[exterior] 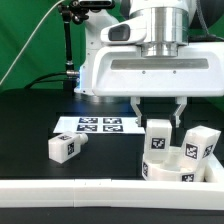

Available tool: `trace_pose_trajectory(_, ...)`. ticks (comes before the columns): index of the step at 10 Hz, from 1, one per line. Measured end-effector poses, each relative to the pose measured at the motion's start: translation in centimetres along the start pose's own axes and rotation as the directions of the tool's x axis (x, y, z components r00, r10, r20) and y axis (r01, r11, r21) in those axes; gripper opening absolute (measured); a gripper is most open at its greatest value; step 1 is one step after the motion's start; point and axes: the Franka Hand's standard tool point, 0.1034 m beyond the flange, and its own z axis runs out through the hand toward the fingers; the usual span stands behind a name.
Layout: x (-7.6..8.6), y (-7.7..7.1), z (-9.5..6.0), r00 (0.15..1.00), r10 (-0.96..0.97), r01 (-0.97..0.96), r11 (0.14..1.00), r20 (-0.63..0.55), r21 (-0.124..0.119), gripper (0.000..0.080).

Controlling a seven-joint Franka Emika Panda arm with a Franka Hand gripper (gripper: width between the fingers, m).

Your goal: Assemble stool

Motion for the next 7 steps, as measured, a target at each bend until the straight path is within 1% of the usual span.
trace_pose_trajectory(1, 0.0, 0.0, 0.0, 1.000, 0.000, 0.000, 1.000, 0.001, 0.000, 0.0415)
trace_pose_trajectory(2, 0.1, 0.0, -0.1, 1.000, 0.000, 0.000, 1.000, 0.001, 0.001, 0.0585)
trace_pose_trajectory(3, 0.1, 0.0, -0.1, 1.000, 0.001, -0.001, 1.000, 0.000, 0.001, 0.0636)
trace_pose_trajectory(5, 0.3, 0.2, -0.4, 1.000, 0.003, -0.003, 1.000, 0.002, 0.002, 0.0646)
trace_pose_trajectory(7, 0.8, 0.5, -1.6, 1.000, 0.013, -0.014, 1.000, 0.023, 0.011, 0.0649)
